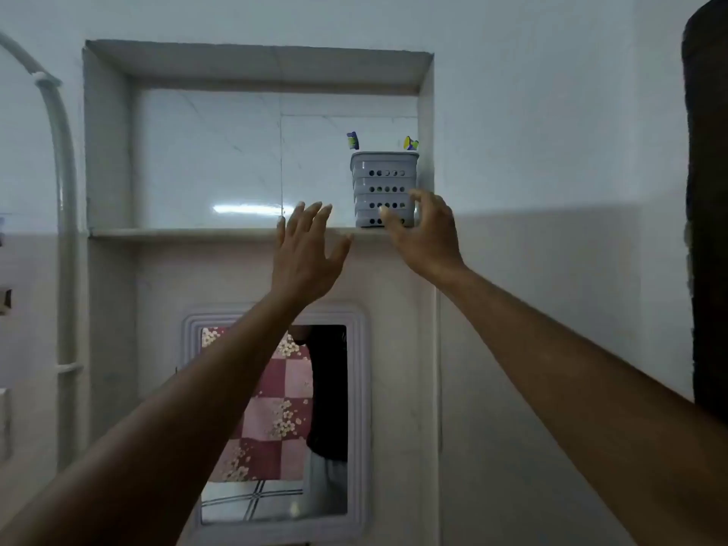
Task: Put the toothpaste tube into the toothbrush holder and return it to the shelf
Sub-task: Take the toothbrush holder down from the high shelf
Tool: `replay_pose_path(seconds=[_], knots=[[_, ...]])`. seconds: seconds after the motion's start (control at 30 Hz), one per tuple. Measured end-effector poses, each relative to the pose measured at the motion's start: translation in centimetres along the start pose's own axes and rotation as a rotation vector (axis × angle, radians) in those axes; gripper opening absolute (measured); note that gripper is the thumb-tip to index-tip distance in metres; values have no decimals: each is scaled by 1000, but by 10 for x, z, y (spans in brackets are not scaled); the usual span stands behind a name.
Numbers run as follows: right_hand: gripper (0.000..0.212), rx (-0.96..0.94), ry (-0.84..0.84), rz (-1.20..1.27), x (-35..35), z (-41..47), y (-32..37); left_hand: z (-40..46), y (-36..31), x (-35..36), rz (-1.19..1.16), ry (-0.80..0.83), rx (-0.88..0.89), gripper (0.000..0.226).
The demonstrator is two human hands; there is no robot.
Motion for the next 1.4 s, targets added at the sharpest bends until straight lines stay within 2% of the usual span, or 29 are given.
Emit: replay_pose_path(seconds=[0.1, 0.27, 0.4, 0.47, 0.57, 0.63, 0.73, 0.87, 1.03, 1.27, 1.4], knots=[[88, 31, -11, -21, 21, 19, -6, 11, 8, 20, 15, 7, -20, 72], [124, 89, -96, -40, 51, 34, -25, 7, 10, 45, 41, -190, -31, 56], [141, 102, -129, -42, 59, 40, -33, 9, 10, 50, 28, -236, -28, 53], [138, 106, -148, -22, 59, 40, -31, 9, 13, 49, 18, -236, -19, 51], [118, 94, -191, 32, 53, 36, -26, 8, 14, 44, -5, -216, -8, 50], [113, 83, -220, 90, 46, 28, -22, 8, 14, 40, -27, -167, -6, 52], [120, 46, -244, 137, 31, 14, -10, 6, 14, 28, -110, -82, -23, 55], [136, 10, -246, 171, 8, -2, 12, -11, 9, 2, -267, -65, -83, 56], [134, 22, -235, 171, -10, -56, 24, -62, -1, -17, -350, 51, -139, 59], [131, 258, -156, 151, -21, -187, -5, -178, -14, -30, -352, 277, -143, 51], [132, 388, -88, 122, -27, -260, -29, -249, -17, -32, -320, 376, -227, 54]])
Point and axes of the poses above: each hand's wrist, its own z-axis towards the middle knuckle, its own x-axis out of the palm, y = z × x, the point moved 2 cm from there along z, towards the middle knuckle, and after that the axes turned 14 degrees about z, right-handed, at the moved point
